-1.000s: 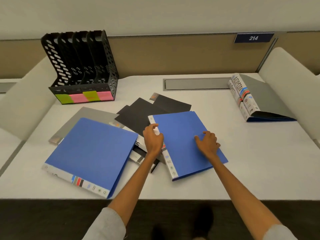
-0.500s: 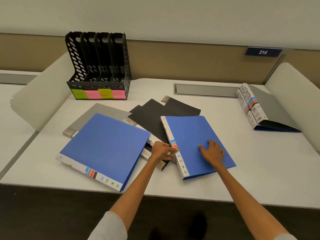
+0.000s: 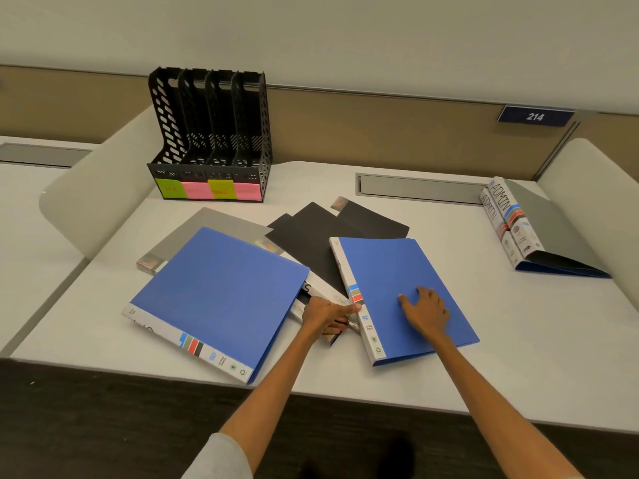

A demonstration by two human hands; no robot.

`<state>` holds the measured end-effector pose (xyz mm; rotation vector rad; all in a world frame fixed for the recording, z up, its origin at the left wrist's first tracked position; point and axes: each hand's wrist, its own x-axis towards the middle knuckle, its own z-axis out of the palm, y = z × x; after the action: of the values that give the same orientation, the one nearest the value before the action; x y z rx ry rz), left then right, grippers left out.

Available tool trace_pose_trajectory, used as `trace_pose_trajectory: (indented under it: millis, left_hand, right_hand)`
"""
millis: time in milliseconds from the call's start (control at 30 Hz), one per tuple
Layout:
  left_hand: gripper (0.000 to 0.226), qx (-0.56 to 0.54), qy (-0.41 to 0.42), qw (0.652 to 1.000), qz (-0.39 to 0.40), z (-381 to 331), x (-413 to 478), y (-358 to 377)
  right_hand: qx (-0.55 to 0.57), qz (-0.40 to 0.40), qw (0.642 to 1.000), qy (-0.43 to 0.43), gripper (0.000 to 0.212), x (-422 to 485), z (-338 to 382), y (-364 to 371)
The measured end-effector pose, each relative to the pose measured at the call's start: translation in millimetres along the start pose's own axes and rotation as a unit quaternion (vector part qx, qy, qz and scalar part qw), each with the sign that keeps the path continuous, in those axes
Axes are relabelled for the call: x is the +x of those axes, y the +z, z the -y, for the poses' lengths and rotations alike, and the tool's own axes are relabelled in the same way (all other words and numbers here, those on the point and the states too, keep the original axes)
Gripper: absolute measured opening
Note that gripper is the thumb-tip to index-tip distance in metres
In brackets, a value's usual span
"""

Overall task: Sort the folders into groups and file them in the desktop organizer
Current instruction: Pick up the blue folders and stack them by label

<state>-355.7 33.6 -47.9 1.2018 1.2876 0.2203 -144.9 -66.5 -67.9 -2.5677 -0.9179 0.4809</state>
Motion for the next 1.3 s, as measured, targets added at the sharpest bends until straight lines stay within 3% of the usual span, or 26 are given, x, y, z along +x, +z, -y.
trace_pose_trajectory:
  millis: [200, 400, 500, 700, 833, 1000, 1167, 1300]
  left_hand:
    - [0.056, 0.043, 0.003, 0.998, -0.036, -4, -5, 2]
    - [0.024, 0.059, 0.069, 0.991, -0.097, 8, -8, -7]
    - [0.034, 0.001, 0.067, 0.996, -0.059, 11, -11, -14]
    - [0.06, 0.027, 0.031, 0.998, -0.039, 0, -11, 0]
    - [0.057, 0.059, -0.005, 0.998, 0.02, -2, -14, 11]
    - [0.052, 0.01, -0.047, 0.995, 0.093, -9, -18, 6]
    - [0.057, 0.004, -0.054, 0.994, 0.091, -33, -27, 2]
    - [0.064, -0.007, -0.006, 0.999, 0.034, -45, -28, 4]
  right_hand:
    - [0.025, 0.001, 1.0, 0.001, 0.06, 4, 10, 1]
    - [0.042, 0.001, 0.999, -0.002, 0.056, 14, 4, -4]
    - [0.025, 0.0, 1.0, -0.014, 0.058, 11, 5, 1]
    - [0.013, 0.008, 0.999, -0.04, 0.062, 5, 12, 7]
    - [0.015, 0.026, 0.998, -0.057, 0.063, 2, 15, 6]
    - [0.022, 0.041, 0.997, -0.058, 0.06, 2, 15, 1]
    - [0.041, 0.052, 0.996, -0.057, 0.057, 4, 21, -5]
    - [0.078, 0.059, 0.993, -0.06, 0.058, 10, 24, -12]
